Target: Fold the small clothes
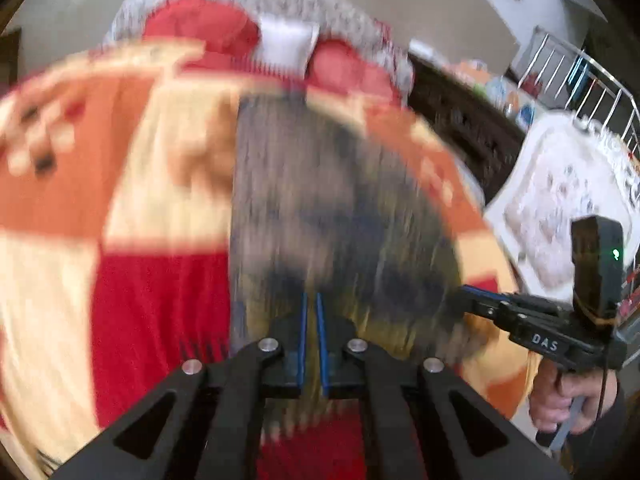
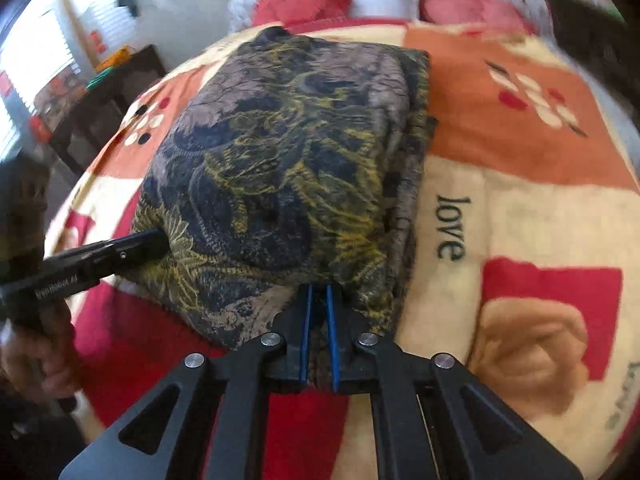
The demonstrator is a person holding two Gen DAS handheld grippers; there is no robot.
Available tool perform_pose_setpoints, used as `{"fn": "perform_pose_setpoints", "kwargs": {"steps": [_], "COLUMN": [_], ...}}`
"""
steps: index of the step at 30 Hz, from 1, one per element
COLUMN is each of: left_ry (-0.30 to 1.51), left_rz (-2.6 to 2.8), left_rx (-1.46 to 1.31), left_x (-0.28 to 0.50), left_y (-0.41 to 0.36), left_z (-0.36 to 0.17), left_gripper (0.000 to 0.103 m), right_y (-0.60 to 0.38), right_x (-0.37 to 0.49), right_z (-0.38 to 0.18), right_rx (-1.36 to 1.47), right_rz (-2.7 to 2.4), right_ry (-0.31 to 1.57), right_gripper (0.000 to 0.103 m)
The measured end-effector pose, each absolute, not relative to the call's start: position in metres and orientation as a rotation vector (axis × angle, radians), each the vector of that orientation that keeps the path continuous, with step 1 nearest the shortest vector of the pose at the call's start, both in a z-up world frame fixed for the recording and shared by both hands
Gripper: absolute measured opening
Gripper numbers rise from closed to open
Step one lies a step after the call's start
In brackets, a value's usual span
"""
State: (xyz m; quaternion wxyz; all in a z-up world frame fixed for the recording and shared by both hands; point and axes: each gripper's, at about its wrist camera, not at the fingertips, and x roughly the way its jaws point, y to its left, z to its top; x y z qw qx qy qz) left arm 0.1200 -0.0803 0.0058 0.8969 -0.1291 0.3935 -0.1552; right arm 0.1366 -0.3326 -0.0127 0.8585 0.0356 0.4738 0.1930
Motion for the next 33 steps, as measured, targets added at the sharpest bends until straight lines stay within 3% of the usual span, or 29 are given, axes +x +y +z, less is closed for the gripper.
{"fn": "perform_pose_setpoints", "kwargs": {"steps": [6, 12, 17, 25, 27, 29, 30, 33], "left_ry": [0.730, 0.903, 0.826, 0.927, 0.917, 0.857, 0.831, 0.901], "left_rz": [-0.205, -0.150, -0.162, -0.284, -0.319, -0.321, -0.319, -0.406], "left_rx": [-0.274, -0.160, -0.179, -0.281, -0.296, -0.276, -0.258, -0.305], "left_x": [0.225, 0.306, 0.303, 0.299, 0.282, 0.258, 0.243, 0.224], "left_y": [-0.099, -0.127, -0.126, -0.103, -0.082, -0.059, -0.048, -0.031], "left_z": [0.040, -0.019, -0.047, -0.030, -0.010, 0.004, 0.006, -0.015], "left_gripper": [0.005, 0.008, 0.009, 0.010, 0.024, 0.072, 0.079, 0.081], "right_y": [-0.321, -0.285, -0.282, -0.290, -0.288, -0.290, -0.293, -0.300], "right_x": [0.197, 0.291, 0.305, 0.297, 0.296, 0.288, 0.277, 0.229], "right_z": [0.046, 0.015, -0.025, -0.024, -0.018, -0.005, 0.005, 0.026], "right_rx": [0.200, 0.165, 0.096, 0.142, 0.121, 0.125, 0.138, 0.169], "right_rz": [0.200, 0.084, 0.093, 0.127, 0.136, 0.148, 0.149, 0.142], "right_ry": [0.789, 0.849, 0.812, 0.793, 0.796, 0.806, 0.784, 0.690], "right_gripper": [0.033, 0.033, 0.032, 0.033, 0.034, 0.034, 0.034, 0.038]}}
